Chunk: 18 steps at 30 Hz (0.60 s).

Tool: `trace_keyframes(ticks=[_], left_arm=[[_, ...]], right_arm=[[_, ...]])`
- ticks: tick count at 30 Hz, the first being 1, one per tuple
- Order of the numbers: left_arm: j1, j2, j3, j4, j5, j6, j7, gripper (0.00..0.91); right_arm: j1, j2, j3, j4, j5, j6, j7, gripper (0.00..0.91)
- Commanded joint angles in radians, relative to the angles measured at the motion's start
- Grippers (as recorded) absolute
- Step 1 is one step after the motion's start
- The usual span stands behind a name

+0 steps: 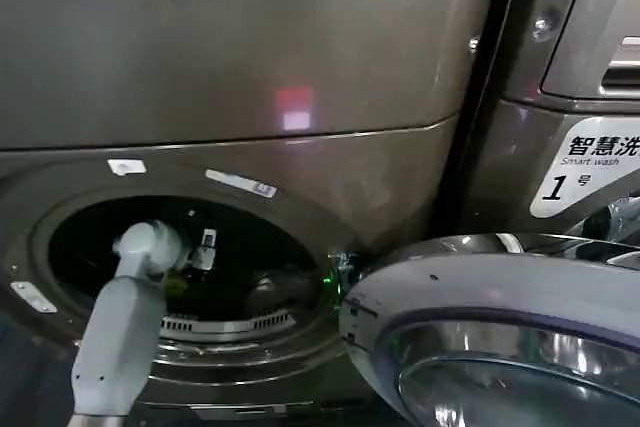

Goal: Grasp the clothes from the dryer.

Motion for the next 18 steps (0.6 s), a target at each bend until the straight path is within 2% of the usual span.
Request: trace_keyframes(ticks=[1, 2, 3, 4, 6, 7, 18], left_arm=[[0.001, 0.001, 0.008, 0.05, -0.025, 0.007, 0.003, 0.907], [0.0, 0.001, 0.007, 0.054, -0.029, 0.008, 0.003, 0.865], [0.0, 0.001, 0.007, 0.058, -0.032, 0.006, 0.003, 0.569], [-0.001, 0.0, 0.007, 0.062, -0.032, 0.005, 0.003, 0.228], [-0.002, -0.001, 0.006, 0.07, -0.031, 0.0, 0.003, 0.034], [-0.001, 0.0, 0.007, 0.071, -0.036, 0.002, 0.003, 0.0], [0.002, 0.002, 0.011, 0.068, -0.066, 0.036, 0.003, 0.0]], right_arm=[[-0.003, 0.0, 0.0, 0.002, -0.001, 0.001, 0.001, 0.907], [-0.003, 0.0, 0.0, 0.002, -0.001, 0.001, 0.001, 0.907], [-0.003, 0.0, 0.0, 0.003, -0.001, 0.001, 0.001, 0.907], [-0.002, 0.001, -0.001, 0.005, -0.001, 0.0, 0.001, 0.907], [-0.002, 0.002, -0.002, 0.007, -0.001, 0.0, 0.0, 0.907], [-0.001, 0.003, -0.003, 0.007, -0.001, 0.0, 0.0, 0.907], [0.001, 0.004, -0.007, -0.001, -0.002, 0.002, 0.001, 0.907]])
